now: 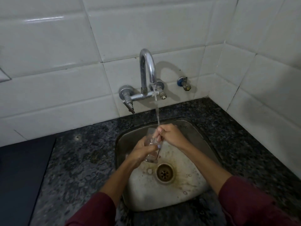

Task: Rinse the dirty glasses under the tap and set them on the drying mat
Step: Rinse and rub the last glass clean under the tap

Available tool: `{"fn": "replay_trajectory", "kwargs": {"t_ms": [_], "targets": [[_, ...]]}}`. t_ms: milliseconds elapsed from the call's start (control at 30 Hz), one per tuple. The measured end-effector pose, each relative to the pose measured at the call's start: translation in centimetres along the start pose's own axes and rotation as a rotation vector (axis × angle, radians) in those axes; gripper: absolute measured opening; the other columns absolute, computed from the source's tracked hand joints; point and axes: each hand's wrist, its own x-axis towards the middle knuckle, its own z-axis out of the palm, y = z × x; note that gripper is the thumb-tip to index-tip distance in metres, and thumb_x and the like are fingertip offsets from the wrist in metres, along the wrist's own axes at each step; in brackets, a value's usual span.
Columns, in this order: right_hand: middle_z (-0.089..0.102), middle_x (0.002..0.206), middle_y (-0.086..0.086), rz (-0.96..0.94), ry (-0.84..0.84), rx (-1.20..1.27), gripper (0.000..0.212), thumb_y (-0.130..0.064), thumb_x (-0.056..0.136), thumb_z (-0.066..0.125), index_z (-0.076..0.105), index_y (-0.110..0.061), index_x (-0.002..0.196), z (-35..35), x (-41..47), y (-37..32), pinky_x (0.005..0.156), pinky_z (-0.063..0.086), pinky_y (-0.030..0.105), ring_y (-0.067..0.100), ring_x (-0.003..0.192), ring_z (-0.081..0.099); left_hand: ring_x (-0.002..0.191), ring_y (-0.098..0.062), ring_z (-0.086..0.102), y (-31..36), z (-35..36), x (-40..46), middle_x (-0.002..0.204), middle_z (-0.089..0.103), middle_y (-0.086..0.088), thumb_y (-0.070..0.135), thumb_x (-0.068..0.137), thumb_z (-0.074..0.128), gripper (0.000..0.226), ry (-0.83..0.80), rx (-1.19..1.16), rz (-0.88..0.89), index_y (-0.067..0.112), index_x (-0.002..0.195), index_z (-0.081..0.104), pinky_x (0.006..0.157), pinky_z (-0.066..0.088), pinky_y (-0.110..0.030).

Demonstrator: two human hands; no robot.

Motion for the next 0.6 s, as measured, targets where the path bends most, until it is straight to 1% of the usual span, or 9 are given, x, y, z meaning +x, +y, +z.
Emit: {"fn": "replay_trajectory", "kwargs": {"t_ms": [67, 133, 233, 300, 333, 400, 433, 500, 600], "targets": [[0.067, 0.066, 0.007, 0.006, 0.069, -0.111, 0.025, -0.002, 0.09, 0.05, 0.067, -0.01, 0.073, 0.2, 0.0, -0.4, 0.078, 0.057, 0.038, 0.021, 0.069, 0.066, 0.085, -0.02, 0.067, 0.0, 0.5, 0.1, 0.101, 0.067, -0.007, 0.035, 0.055, 0.083, 0.063, 0.105, 0.179, 0.103, 0.023, 0.11, 0.057, 0.082, 0.057, -0.047], [0.07, 0.076, 0.013, -0.002, 0.125, -0.228, 0.021, 0.0, 0.086, 0.052, 0.068, -0.01, 0.075, 0.8, 0.0, -0.7, 0.074, 0.058, 0.04, 0.026, 0.074, 0.068, 0.089, -0.016, 0.067, -0.2, 0.9, 0.2, 0.103, 0.068, -0.002, 0.042, 0.054, 0.081, 0.068, 0.193, 0.324, 0.177, 0.027, 0.113, 0.053, 0.081, 0.057, -0.04], [0.071, 0.08, 0.01, 0.005, 0.175, -0.223, 0.022, -0.002, 0.089, 0.049, 0.066, -0.009, 0.078, 0.9, -0.4, -0.9, 0.066, 0.056, 0.029, 0.017, 0.071, 0.067, 0.1, -0.012, 0.063, -0.4, 1.1, 0.3, 0.112, 0.064, 0.006, 0.041, 0.064, 0.08, 0.076, 0.197, 0.421, 0.228, 0.03, 0.128, 0.042, 0.084, 0.054, -0.032], [0.068, 0.07, 0.005, -0.038, 0.163, -0.083, 0.028, -0.001, 0.091, 0.048, 0.065, -0.013, 0.072, 0.3, -0.5, -0.7, 0.063, 0.05, 0.021, 0.004, 0.061, 0.062, 0.105, -0.015, 0.063, 0.0, 0.6, 0.4, 0.117, 0.062, 0.004, 0.035, 0.066, 0.082, 0.076, 0.063, 0.329, 0.217, 0.029, 0.13, 0.042, 0.088, 0.053, -0.033], [0.066, 0.066, 0.004, -0.067, 0.139, 0.004, 0.031, -0.004, 0.093, 0.048, 0.064, -0.015, 0.069, -0.1, -0.6, -0.6, 0.062, 0.05, 0.022, 0.003, 0.058, 0.06, 0.104, -0.02, 0.064, 0.3, 0.2, 0.3, 0.117, 0.064, 0.0, 0.031, 0.065, 0.084, 0.076, -0.052, 0.186, 0.194, 0.027, 0.129, 0.044, 0.088, 0.054, -0.038], [0.062, 0.063, 0.004, -0.113, 0.078, 0.171, 0.032, -0.012, 0.096, 0.046, 0.061, -0.017, 0.069, -0.7, -0.9, -0.5, 0.057, 0.048, 0.027, 0.007, 0.055, 0.058, 0.09, -0.031, 0.068, 1.0, -0.6, 0.1, 0.11, 0.067, -0.01, 0.028, 0.06, 0.087, 0.075, -0.276, -0.147, 0.1, 0.018, 0.124, 0.051, 0.081, 0.056, -0.048], [0.061, 0.063, 0.004, -0.132, 0.057, 0.216, 0.032, -0.015, 0.097, 0.045, 0.061, -0.016, 0.07, -0.8, -0.9, -0.6, 0.054, 0.047, 0.028, 0.009, 0.054, 0.057, 0.083, -0.034, 0.068, 1.3, -0.7, 0.1, 0.106, 0.067, -0.014, 0.027, 0.058, 0.087, 0.073, -0.333, -0.227, 0.068, 0.013, 0.121, 0.053, 0.077, 0.057, -0.049], [0.061, 0.063, 0.0, -0.188, 0.057, 0.159, 0.031, -0.017, 0.097, 0.044, 0.061, -0.018, 0.071, -1.0, -0.6, -1.0, 0.056, 0.048, 0.025, 0.006, 0.056, 0.058, 0.075, -0.032, 0.068, 2.0, -0.5, 0.2, 0.099, 0.065, -0.017, 0.021, 0.057, 0.084, 0.067, -0.28, -0.191, 0.073, 0.008, 0.115, 0.054, 0.069, 0.058, -0.046], [0.061, 0.063, -0.007, -0.266, 0.128, -0.03, 0.029, -0.024, 0.093, 0.044, 0.06, -0.018, 0.07, -1.4, 0.0, -1.7, 0.063, 0.047, 0.017, -0.001, 0.059, 0.059, 0.075, -0.026, 0.068, 2.7, 0.6, 0.4, 0.094, 0.065, -0.009, 0.019, 0.057, 0.082, 0.06, -0.106, -0.128, 0.159, 0.013, 0.11, 0.055, 0.065, 0.057, -0.039]]}}
